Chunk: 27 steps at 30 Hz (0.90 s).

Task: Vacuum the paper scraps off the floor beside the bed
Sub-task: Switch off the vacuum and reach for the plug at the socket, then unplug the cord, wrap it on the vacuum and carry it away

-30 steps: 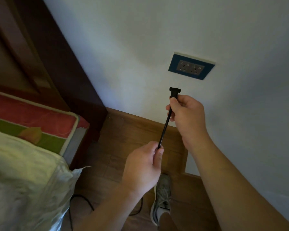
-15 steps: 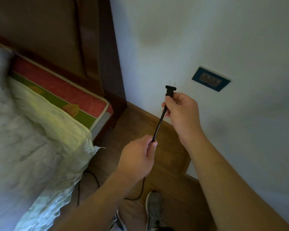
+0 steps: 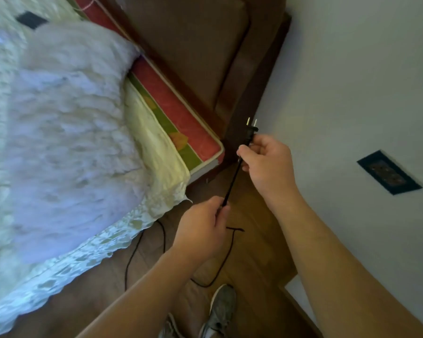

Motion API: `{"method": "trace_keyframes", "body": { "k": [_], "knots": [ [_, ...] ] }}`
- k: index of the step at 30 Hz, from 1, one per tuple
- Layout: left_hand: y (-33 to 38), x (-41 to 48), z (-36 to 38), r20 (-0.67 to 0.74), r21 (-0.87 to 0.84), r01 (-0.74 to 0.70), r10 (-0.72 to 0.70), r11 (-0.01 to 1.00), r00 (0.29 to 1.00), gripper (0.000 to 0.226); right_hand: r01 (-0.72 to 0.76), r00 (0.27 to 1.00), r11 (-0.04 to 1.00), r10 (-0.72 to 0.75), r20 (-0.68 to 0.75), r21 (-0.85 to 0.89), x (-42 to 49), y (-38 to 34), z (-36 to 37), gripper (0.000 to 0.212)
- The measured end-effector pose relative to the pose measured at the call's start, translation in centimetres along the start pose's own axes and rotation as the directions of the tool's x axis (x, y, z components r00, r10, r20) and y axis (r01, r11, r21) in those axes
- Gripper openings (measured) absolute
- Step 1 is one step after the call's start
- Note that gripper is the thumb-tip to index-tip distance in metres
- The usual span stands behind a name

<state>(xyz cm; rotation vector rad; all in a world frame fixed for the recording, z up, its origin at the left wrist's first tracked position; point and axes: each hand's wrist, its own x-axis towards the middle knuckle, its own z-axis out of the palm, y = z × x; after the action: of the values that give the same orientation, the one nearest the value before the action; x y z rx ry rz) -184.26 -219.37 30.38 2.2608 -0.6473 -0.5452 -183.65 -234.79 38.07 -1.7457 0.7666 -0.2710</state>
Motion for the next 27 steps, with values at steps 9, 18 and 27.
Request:
{"method": "trace_keyframes", "body": {
  "k": [9,18,27],
  "knots": [
    [-8.6,-5.0,-7.2,-0.164,-0.091,0.185,-0.198,0.979,0.966,0.019,0.062,0.977,0.998,-0.057,0.204,-0.016,-2.9,-3.2,13.9,0.010],
    [-16.5,-13.3,-12.4,-0.293,-0.209,0.260,-0.314,0.943,0.903,0.025,0.077,0.909,0.997,-0.060,0.412,-0.026,-9.5,-5.4,25.4,0.014],
    [-21.7,-21.6,-15.4,-0.430,-0.289,0.391,-0.484,0.874,0.762,0.024,0.191,0.744,0.980,-0.109,0.660,-0.054,-17.2,-6.7,35.2,0.016]
  ]
}}
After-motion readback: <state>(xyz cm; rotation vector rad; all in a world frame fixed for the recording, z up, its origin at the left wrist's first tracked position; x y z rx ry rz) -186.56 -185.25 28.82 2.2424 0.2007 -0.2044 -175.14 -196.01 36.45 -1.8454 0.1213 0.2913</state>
